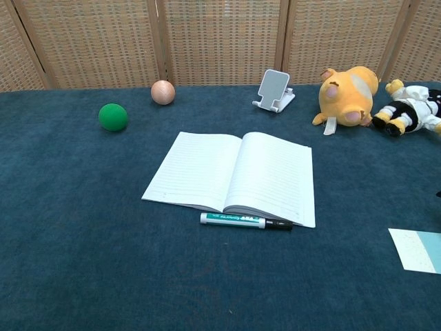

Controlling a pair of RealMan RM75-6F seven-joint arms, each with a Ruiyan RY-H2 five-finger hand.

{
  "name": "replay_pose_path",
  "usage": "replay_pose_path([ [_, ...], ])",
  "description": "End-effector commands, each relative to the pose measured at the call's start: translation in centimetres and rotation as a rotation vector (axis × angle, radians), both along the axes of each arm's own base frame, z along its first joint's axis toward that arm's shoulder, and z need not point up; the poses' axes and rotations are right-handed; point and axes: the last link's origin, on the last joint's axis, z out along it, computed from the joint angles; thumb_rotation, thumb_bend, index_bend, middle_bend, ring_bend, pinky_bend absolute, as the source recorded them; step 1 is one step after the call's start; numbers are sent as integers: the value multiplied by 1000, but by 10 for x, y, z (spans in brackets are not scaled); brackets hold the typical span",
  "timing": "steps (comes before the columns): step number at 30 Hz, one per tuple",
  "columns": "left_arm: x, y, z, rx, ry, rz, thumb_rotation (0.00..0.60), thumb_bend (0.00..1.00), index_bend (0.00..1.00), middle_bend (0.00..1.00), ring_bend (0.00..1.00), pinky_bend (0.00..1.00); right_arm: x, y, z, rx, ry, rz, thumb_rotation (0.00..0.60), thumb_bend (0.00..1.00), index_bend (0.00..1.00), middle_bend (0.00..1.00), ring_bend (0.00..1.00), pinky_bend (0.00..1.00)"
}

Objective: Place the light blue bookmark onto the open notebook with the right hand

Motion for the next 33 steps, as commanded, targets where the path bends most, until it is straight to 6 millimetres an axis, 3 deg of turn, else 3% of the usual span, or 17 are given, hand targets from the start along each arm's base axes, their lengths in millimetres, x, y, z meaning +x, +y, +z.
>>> replay_pose_path([
  [1, 0, 0, 0, -1, 1, 0, 600, 0, 0, 0, 0, 0, -2, 0, -3, -24, -13, -1, 600, 0, 232, 0, 0, 17],
  [33, -1, -1, -2, -4, 6, 1, 600, 0, 0, 0, 0, 0, -11, 0, -20, -54, -44, -4, 600, 0, 232, 0, 0, 17],
])
